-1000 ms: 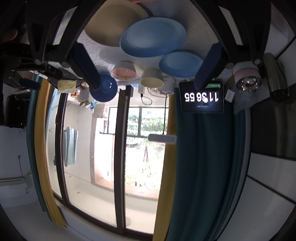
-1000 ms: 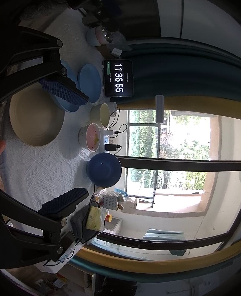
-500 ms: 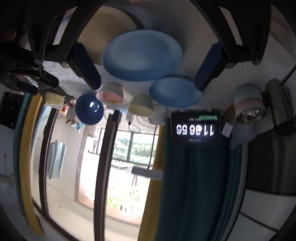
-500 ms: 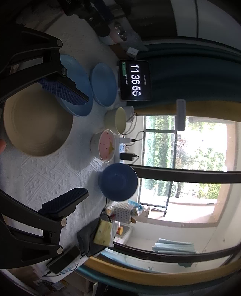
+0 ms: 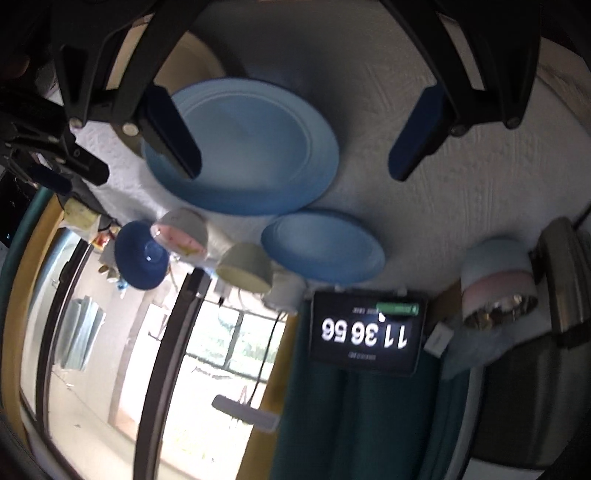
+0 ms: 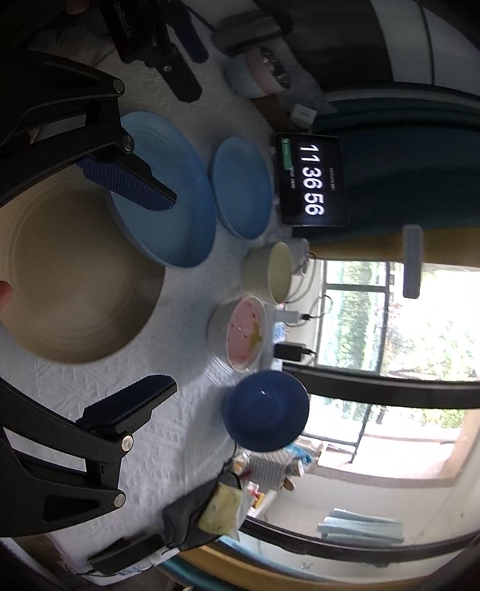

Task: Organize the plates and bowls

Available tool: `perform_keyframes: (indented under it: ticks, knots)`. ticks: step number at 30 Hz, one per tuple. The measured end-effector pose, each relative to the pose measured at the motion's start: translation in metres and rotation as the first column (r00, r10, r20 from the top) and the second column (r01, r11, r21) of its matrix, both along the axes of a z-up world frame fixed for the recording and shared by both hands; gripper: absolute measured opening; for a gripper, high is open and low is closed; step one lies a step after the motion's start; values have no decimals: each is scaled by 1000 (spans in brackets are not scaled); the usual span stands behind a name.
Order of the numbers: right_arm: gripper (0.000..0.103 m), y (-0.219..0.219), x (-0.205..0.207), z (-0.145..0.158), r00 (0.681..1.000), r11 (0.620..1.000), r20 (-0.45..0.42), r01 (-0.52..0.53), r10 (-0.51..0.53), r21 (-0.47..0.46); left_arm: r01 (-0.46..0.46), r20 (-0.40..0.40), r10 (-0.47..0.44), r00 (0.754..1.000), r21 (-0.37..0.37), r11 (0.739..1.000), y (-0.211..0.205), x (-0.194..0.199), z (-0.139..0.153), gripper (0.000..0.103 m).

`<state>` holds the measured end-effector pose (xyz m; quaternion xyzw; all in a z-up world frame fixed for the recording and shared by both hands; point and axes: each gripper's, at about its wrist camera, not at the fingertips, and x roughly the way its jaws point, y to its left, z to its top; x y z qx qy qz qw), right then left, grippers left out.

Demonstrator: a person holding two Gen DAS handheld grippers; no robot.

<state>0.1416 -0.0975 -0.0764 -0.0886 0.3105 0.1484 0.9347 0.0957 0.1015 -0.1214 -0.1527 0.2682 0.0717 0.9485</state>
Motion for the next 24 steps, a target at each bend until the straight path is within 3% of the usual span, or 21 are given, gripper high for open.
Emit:
perform_keyframes:
  ticks: [9, 16, 24]
  knots:
    - [92, 18, 24, -23, 997, 1000, -79, -26, 25, -4, 4, -100, -10, 995, -63, 998, 13, 25, -29, 101]
    - [85, 24, 40, -39, 989, 999, -143, -39, 39, 0, 27, -133, -36, 990, -66, 997, 11, 38, -37, 100]
    - [77, 28, 53, -52, 979, 998, -197, -54, 56, 18, 19, -208, -39, 977, -95, 995, 15, 50, -51, 75]
